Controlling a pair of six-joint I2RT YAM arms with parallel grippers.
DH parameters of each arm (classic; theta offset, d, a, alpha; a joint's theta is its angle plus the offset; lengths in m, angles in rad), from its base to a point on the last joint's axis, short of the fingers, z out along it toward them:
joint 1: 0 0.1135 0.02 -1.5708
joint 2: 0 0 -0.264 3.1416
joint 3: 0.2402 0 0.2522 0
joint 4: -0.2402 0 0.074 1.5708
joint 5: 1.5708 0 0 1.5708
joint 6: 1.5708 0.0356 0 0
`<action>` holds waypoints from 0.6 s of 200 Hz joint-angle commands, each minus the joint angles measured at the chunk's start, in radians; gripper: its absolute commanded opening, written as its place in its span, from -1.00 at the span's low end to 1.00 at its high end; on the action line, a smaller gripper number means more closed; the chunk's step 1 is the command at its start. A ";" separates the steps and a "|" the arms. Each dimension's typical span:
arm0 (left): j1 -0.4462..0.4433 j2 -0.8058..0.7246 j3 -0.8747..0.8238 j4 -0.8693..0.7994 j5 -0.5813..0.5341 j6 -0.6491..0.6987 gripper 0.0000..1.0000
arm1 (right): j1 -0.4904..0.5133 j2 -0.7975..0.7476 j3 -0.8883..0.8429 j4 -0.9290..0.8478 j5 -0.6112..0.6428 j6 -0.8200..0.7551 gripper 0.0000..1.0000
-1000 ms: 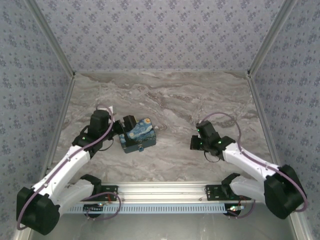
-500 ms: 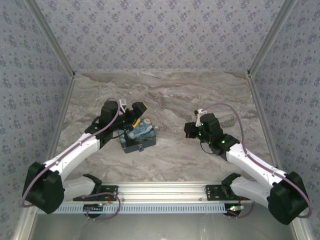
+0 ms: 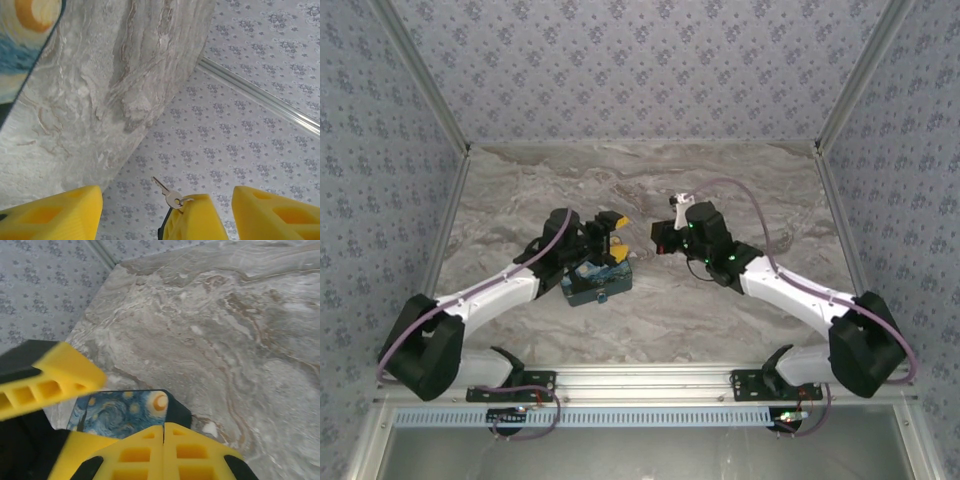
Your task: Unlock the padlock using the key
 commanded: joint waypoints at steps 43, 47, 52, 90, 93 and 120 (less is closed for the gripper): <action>-0.036 0.043 0.002 0.104 0.002 -0.262 0.29 | 0.061 0.092 0.078 0.100 -0.037 0.013 -1.00; -0.037 0.045 0.001 0.105 0.002 -0.267 0.28 | 0.062 0.096 0.078 0.104 -0.039 0.016 -1.00; -0.037 0.047 0.000 0.108 0.002 -0.270 0.27 | 0.064 0.096 0.078 0.108 -0.042 0.020 -1.00; -0.036 0.047 -0.015 0.120 -0.014 -0.294 0.15 | 0.075 0.092 0.061 0.122 -0.064 0.041 -1.00; -0.037 0.047 -0.016 0.122 -0.016 -0.297 0.14 | 0.075 0.091 0.060 0.123 -0.068 0.044 -1.00; -0.037 0.048 -0.024 0.136 -0.024 -0.303 0.10 | 0.076 0.076 0.041 0.123 -0.084 0.060 -1.00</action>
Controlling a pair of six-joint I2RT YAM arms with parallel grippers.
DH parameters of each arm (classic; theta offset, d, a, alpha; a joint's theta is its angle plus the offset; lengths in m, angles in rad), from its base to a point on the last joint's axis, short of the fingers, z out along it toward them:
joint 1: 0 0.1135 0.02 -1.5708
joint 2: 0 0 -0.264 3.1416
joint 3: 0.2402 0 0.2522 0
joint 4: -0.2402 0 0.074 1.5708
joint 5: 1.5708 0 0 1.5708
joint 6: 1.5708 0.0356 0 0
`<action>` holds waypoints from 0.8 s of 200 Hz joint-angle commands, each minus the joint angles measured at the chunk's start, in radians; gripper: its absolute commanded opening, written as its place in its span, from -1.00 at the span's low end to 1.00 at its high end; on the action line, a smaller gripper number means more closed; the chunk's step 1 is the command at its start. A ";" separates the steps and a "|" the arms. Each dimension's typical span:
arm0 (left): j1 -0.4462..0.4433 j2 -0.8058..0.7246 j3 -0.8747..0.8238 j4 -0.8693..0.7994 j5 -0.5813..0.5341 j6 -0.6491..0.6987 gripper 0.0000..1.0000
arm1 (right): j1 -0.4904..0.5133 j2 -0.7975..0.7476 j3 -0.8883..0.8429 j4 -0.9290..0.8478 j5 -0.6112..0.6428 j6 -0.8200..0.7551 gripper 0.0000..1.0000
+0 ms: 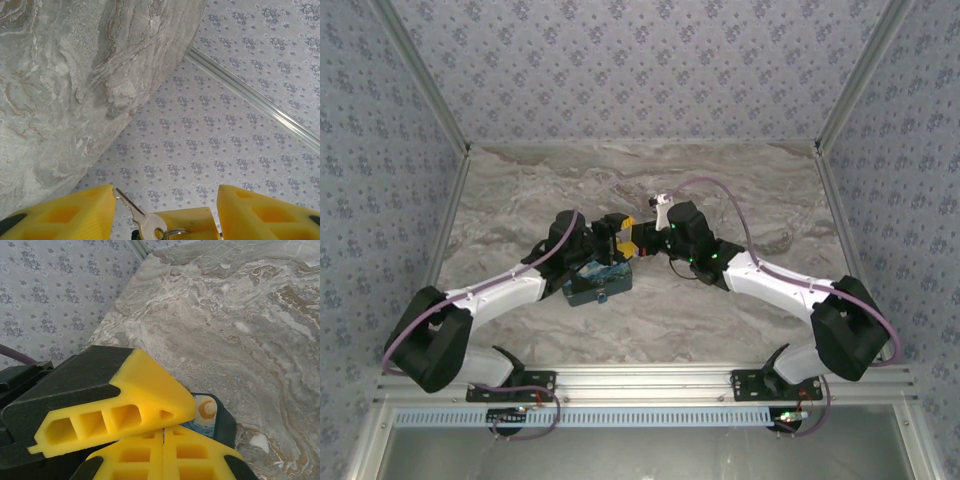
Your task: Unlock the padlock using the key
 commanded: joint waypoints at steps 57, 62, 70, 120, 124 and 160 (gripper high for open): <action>-0.007 0.011 -0.015 0.018 -0.023 -0.186 -0.07 | 0.013 -0.070 -0.050 0.034 -0.016 0.036 -1.00; -0.007 0.012 -0.016 0.018 -0.023 -0.184 -0.07 | 0.012 -0.073 -0.054 0.033 -0.014 0.036 -1.00; -0.007 0.012 -0.015 0.018 -0.023 -0.185 -0.09 | 0.012 -0.078 -0.058 0.031 -0.012 0.036 -1.00; -0.007 0.013 -0.014 0.017 -0.023 -0.182 -0.30 | 0.013 -0.085 -0.066 0.017 -0.014 0.034 -1.00; -0.006 0.014 -0.013 0.015 -0.023 -0.181 -0.31 | 0.013 -0.085 -0.067 0.018 -0.014 0.034 -1.00; -0.006 0.015 -0.011 0.009 -0.023 -0.178 -0.48 | 0.013 -0.091 -0.069 0.016 -0.008 0.034 -1.00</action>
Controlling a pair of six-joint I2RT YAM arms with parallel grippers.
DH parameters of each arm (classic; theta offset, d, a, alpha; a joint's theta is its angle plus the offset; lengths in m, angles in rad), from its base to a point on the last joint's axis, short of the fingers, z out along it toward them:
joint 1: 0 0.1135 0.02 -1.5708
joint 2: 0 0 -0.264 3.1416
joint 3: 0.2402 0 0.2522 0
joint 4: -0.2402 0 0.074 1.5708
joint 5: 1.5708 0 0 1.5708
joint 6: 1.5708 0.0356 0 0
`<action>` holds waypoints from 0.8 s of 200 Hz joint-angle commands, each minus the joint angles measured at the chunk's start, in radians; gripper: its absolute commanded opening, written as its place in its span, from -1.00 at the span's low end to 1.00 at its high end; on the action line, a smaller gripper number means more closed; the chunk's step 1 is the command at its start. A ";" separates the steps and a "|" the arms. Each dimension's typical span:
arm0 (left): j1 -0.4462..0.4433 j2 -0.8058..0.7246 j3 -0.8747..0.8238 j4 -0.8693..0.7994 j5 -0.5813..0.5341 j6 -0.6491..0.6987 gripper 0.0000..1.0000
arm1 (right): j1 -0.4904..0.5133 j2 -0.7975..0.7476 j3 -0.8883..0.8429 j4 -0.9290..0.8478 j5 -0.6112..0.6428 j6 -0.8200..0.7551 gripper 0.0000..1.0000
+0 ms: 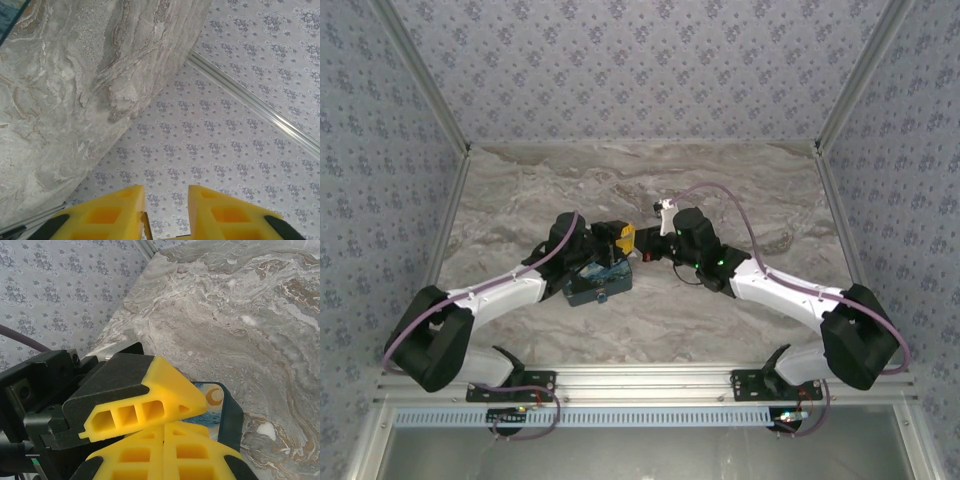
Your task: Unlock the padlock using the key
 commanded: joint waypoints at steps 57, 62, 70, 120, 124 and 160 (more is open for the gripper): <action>-0.005 0.011 0.017 -0.016 -0.005 -0.123 -0.84 | -0.030 -0.049 -0.056 0.058 -0.025 0.079 -1.00; -0.004 0.012 0.023 -0.018 -0.005 -0.110 -0.85 | -0.036 -0.052 -0.064 0.072 -0.034 0.095 -1.00; -0.004 0.012 0.029 -0.024 -0.005 -0.085 -0.88 | -0.045 -0.058 -0.078 0.090 -0.046 0.109 -1.00; 0.000 -0.017 0.147 -0.145 -0.075 0.254 -1.00 | -0.135 -0.133 -0.176 0.202 -0.148 0.169 -0.64; -0.001 -0.024 0.163 -0.168 -0.089 0.297 -1.00 | -0.147 -0.142 -0.185 0.213 -0.161 0.174 -0.60; -0.020 -0.114 0.324 -0.371 -0.251 0.851 -1.00 | -0.253 -0.221 -0.243 0.284 -0.248 0.237 -0.29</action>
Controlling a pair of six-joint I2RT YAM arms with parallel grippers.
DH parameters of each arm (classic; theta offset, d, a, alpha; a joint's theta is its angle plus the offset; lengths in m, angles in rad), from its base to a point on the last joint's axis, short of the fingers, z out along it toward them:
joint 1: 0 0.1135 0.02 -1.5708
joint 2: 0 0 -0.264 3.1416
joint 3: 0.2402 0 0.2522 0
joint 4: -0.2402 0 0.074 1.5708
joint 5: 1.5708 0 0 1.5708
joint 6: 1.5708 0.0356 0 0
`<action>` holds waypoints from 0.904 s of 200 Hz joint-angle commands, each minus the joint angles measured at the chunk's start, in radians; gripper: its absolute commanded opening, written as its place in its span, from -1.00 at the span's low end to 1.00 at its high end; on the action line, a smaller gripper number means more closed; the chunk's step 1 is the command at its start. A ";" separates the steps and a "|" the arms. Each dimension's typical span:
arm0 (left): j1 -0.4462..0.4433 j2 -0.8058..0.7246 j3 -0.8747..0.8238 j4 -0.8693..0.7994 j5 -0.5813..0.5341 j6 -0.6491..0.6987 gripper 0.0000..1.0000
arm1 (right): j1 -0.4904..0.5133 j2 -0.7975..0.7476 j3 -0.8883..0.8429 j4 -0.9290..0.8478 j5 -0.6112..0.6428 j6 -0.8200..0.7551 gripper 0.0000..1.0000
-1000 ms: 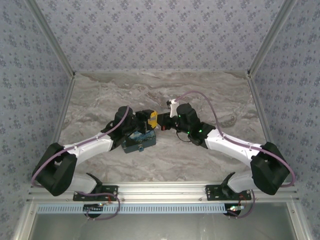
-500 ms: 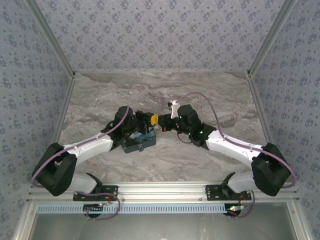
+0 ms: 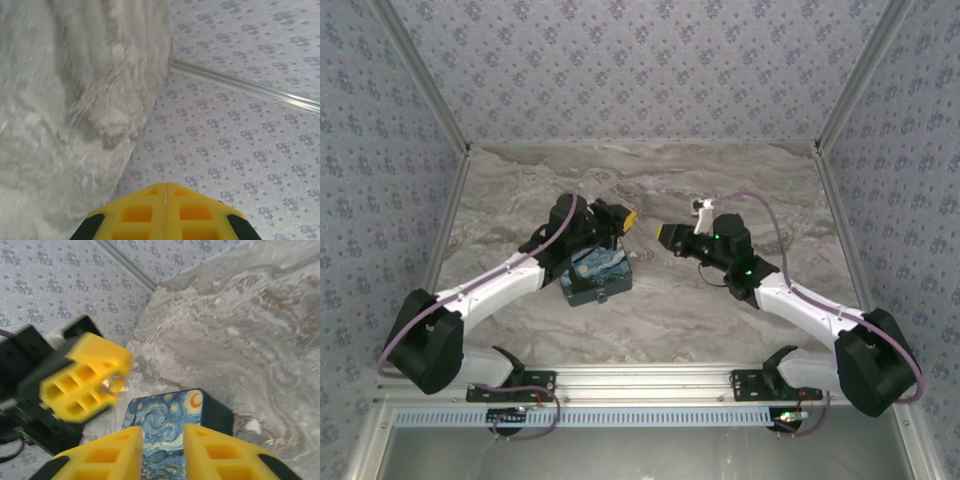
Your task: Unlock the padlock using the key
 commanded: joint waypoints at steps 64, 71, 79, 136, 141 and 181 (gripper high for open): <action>-0.060 -0.166 0.162 -0.069 -0.070 0.880 -1.00 | -0.114 -0.104 0.046 0.248 -0.254 0.079 0.06; -0.067 -0.171 0.162 -0.050 -0.053 0.898 -1.00 | -0.111 -0.099 0.061 0.254 -0.258 0.080 0.06; -0.073 -0.174 0.158 -0.022 -0.034 0.913 -1.00 | -0.105 -0.092 0.080 0.262 -0.264 0.082 0.06; -0.096 -0.183 0.143 0.092 0.028 0.901 -1.00 | -0.029 -0.014 0.184 0.322 -0.279 0.085 0.05; -0.097 -0.184 0.141 0.097 0.031 0.900 -1.00 | -0.023 -0.007 0.189 0.323 -0.279 0.084 0.05; -0.098 -0.186 0.133 0.106 0.031 0.892 -1.00 | 0.015 0.041 0.220 0.337 -0.281 0.092 -0.06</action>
